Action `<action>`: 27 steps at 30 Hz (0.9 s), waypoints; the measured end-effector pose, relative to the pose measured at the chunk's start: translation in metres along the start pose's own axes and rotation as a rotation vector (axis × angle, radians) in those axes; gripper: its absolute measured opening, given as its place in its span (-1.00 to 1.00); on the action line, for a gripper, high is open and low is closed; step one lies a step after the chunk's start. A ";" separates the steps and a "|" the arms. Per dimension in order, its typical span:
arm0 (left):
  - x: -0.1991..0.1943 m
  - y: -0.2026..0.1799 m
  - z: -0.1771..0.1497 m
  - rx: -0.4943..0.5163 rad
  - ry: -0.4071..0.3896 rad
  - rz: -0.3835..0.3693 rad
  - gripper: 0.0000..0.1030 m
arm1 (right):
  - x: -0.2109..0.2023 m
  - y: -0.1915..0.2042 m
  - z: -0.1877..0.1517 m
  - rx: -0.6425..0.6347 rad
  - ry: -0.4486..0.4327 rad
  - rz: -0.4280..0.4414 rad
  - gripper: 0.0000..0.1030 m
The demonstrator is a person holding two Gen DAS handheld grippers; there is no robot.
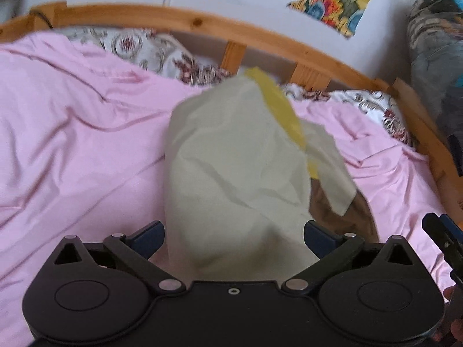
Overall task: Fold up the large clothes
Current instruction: 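Open both grippers and lift them away from the folded bundle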
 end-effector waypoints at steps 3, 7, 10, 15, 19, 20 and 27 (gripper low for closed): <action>-0.029 -0.006 0.002 0.012 -0.050 0.005 0.98 | -0.013 0.010 0.007 -0.013 -0.026 0.016 0.99; -0.069 -0.015 0.003 0.037 -0.117 0.009 0.99 | -0.036 0.026 0.017 -0.056 -0.068 0.029 0.99; -0.099 -0.023 -0.002 0.054 -0.167 0.015 0.99 | -0.060 0.036 0.022 -0.078 -0.105 0.039 0.99; -0.144 -0.035 -0.016 0.085 -0.224 0.024 0.99 | -0.104 0.048 0.022 -0.123 -0.148 0.050 0.99; -0.172 -0.041 -0.029 0.131 -0.264 0.057 0.99 | -0.133 0.053 0.019 -0.132 -0.174 0.047 0.99; -0.177 -0.043 -0.033 0.143 -0.273 0.066 0.99 | -0.140 0.054 0.018 -0.132 -0.179 0.050 0.99; -0.195 -0.048 -0.071 0.171 -0.299 0.104 0.99 | -0.176 0.066 -0.006 -0.124 -0.152 0.064 0.99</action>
Point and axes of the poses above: each gripper's, at about its wrist camera, not at the fingertips, and x roughly the way its jaws point, y to its left, z to its top, the point moved 6 cm from there along x, roughly the way its jaws point, and after that the axes turned 15 degrees about x, right-handed, at the moved point
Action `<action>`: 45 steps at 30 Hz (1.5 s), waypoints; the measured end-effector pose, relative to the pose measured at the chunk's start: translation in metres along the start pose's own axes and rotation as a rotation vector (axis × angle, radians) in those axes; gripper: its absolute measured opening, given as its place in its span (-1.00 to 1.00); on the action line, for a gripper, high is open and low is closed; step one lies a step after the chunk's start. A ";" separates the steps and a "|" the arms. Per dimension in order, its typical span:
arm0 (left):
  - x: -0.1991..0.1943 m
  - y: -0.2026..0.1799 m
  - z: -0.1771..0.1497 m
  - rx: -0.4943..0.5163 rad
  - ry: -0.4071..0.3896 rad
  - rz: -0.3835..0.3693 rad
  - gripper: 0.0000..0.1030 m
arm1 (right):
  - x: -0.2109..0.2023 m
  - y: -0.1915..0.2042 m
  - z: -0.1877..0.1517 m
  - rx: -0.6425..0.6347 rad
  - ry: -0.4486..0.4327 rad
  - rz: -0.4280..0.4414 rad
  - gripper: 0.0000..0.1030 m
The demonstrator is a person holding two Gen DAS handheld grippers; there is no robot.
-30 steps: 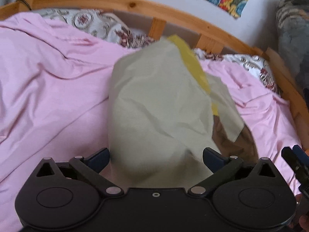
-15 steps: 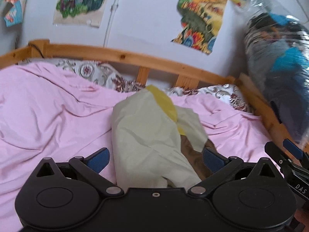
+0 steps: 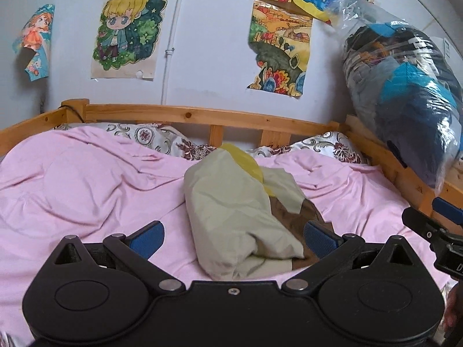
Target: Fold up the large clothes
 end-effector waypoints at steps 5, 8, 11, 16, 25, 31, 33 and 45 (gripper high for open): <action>0.000 -0.007 -0.026 0.018 0.031 -0.019 0.99 | -0.016 0.001 -0.014 0.027 0.031 -0.028 0.99; 0.003 -0.003 -0.040 0.027 0.045 0.002 0.99 | -0.020 -0.004 -0.022 0.036 0.067 -0.050 0.99; 0.009 0.002 -0.051 0.010 0.070 0.017 0.99 | -0.017 -0.007 -0.030 0.009 0.108 -0.071 0.99; 0.014 0.006 -0.061 0.000 0.094 0.028 0.99 | -0.011 -0.003 -0.041 -0.014 0.146 -0.069 0.99; 0.019 0.007 -0.067 -0.007 0.116 0.024 0.99 | -0.008 -0.002 -0.045 -0.027 0.162 -0.068 0.99; 0.019 0.008 -0.066 -0.009 0.115 0.025 0.99 | -0.008 -0.003 -0.045 -0.025 0.161 -0.077 0.99; 0.019 0.008 -0.066 -0.014 0.114 0.027 0.99 | -0.008 -0.004 -0.045 -0.024 0.163 -0.074 0.99; 0.018 0.008 -0.067 -0.015 0.119 0.031 0.99 | -0.007 -0.006 -0.045 -0.026 0.163 -0.075 0.99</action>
Point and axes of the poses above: each gripper's, at about its wrist camera, not at the fingertips, and x roughly the way its jaws point, y to its left, z to its top, the point moved 6 cm from there along x, roughly the way its jaws point, and after that the axes turned 15 degrees about x, right-handed, at the moved point
